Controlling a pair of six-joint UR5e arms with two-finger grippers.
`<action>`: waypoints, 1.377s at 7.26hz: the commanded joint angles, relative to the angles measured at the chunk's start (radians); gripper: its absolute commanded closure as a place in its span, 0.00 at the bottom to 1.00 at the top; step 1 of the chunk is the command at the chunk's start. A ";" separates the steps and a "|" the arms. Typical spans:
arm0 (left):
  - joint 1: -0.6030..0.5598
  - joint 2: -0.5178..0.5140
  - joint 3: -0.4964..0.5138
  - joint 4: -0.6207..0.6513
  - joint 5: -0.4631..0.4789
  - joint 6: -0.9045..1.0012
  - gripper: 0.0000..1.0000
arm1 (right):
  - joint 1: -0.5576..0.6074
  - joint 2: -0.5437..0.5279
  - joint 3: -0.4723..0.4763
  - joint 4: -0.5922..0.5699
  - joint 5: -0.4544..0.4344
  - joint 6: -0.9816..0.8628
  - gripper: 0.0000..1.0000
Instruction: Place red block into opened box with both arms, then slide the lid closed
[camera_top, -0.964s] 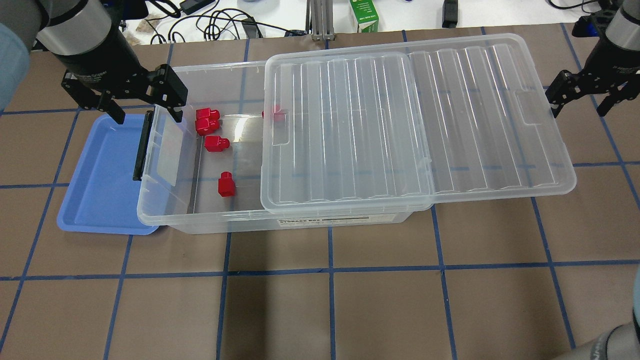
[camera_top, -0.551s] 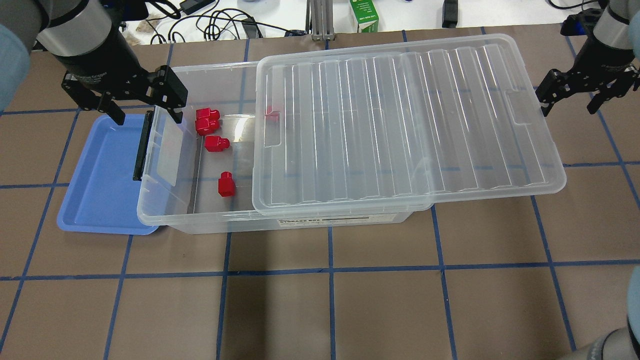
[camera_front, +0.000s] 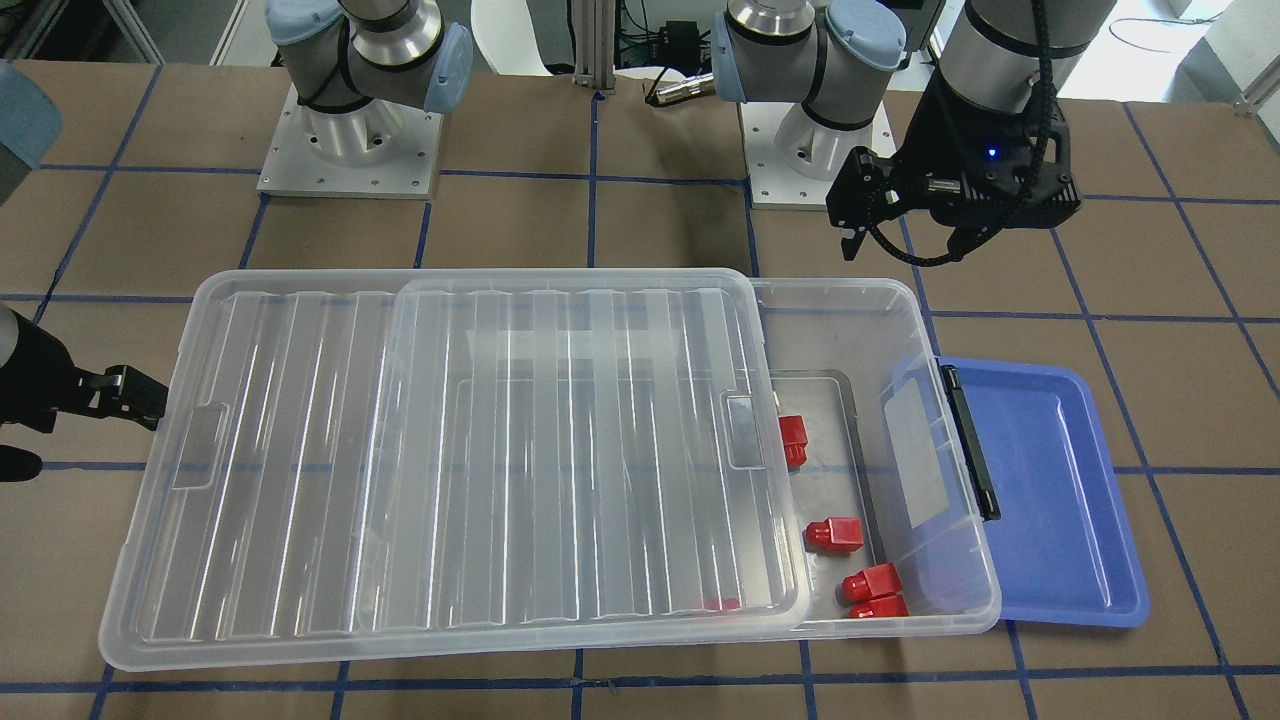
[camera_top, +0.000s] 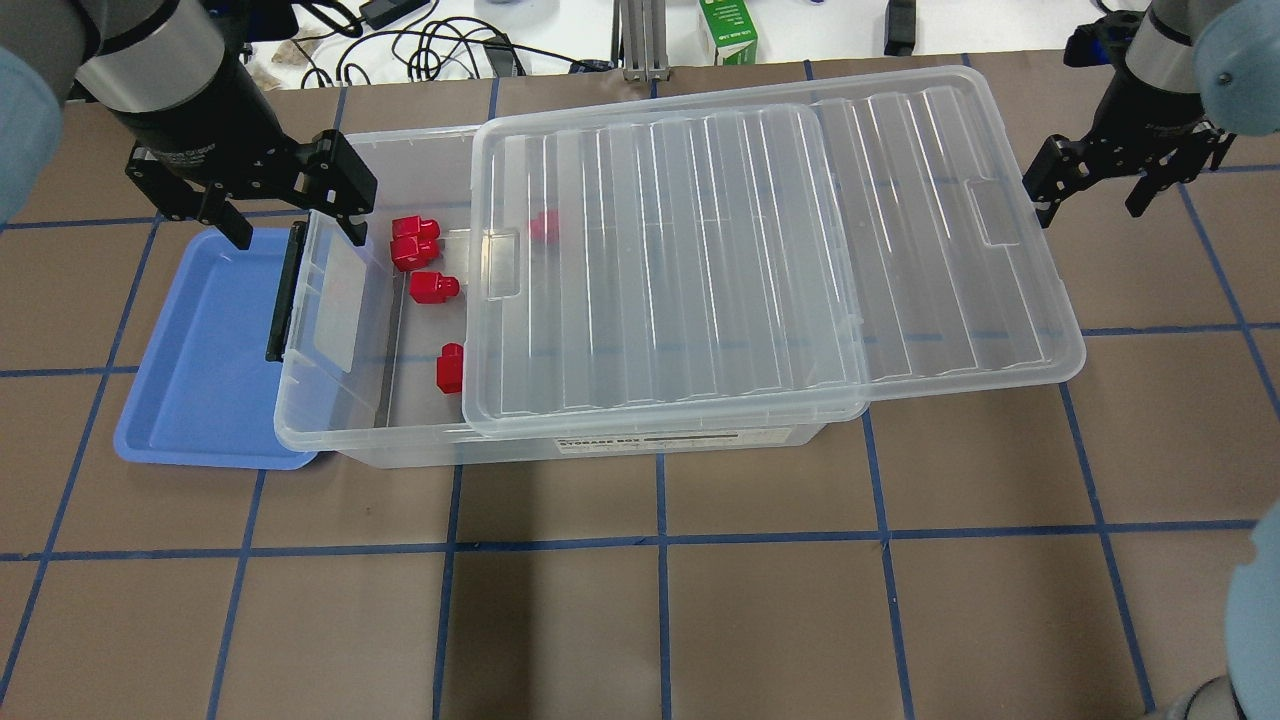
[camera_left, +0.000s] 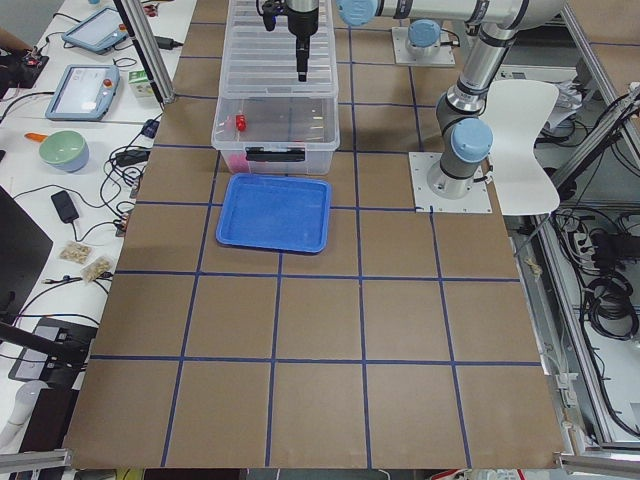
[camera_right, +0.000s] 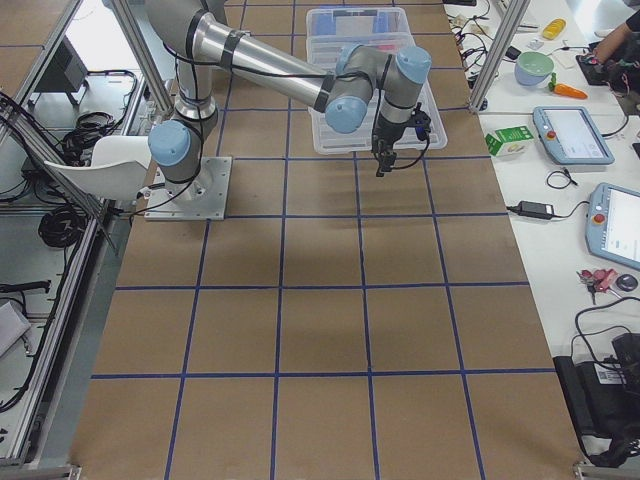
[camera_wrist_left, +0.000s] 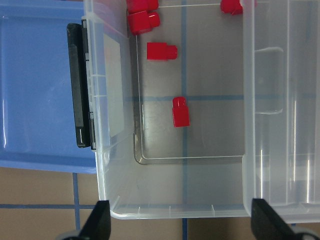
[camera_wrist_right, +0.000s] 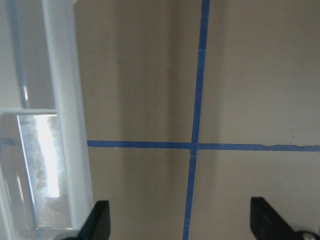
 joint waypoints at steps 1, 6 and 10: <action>0.001 -0.001 -0.001 0.002 -0.002 0.000 0.00 | 0.035 0.000 0.000 0.001 0.003 0.056 0.00; -0.003 0.004 -0.006 0.002 0.009 -0.002 0.00 | 0.149 0.002 0.000 0.001 0.023 0.239 0.00; -0.003 0.005 -0.010 0.002 0.006 -0.002 0.00 | 0.198 0.000 0.002 0.001 0.075 0.311 0.00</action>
